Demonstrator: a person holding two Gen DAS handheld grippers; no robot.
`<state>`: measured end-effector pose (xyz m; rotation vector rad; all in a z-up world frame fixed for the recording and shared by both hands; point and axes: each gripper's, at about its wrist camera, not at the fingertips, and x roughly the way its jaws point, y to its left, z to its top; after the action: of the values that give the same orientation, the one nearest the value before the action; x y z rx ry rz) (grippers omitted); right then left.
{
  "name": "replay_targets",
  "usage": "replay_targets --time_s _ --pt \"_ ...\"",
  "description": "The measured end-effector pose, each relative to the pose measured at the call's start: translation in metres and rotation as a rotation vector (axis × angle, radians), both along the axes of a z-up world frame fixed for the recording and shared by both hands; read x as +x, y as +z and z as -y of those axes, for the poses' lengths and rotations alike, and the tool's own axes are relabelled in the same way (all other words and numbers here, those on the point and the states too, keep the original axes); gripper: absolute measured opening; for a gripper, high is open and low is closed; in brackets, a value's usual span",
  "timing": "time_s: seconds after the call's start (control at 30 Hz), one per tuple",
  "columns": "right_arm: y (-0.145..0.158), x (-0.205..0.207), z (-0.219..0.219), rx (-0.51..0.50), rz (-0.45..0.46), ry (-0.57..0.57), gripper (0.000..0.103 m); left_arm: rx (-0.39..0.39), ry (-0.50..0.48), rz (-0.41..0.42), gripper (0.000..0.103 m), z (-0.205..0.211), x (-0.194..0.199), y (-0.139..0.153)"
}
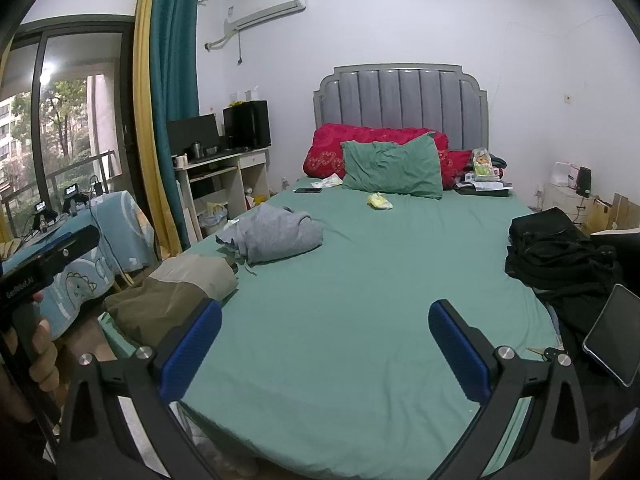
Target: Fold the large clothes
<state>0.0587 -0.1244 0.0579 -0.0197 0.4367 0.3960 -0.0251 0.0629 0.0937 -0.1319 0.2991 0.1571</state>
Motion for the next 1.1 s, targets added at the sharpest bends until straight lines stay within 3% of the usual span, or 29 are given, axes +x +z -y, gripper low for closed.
replay_targets --time_s 1.1 --pt "0.0006 0.0018 0.0035 0.0 -0.002 0.012 0.103 -0.003 0.0 0.0 0.103 0.0002 -0.0008 0.0002"
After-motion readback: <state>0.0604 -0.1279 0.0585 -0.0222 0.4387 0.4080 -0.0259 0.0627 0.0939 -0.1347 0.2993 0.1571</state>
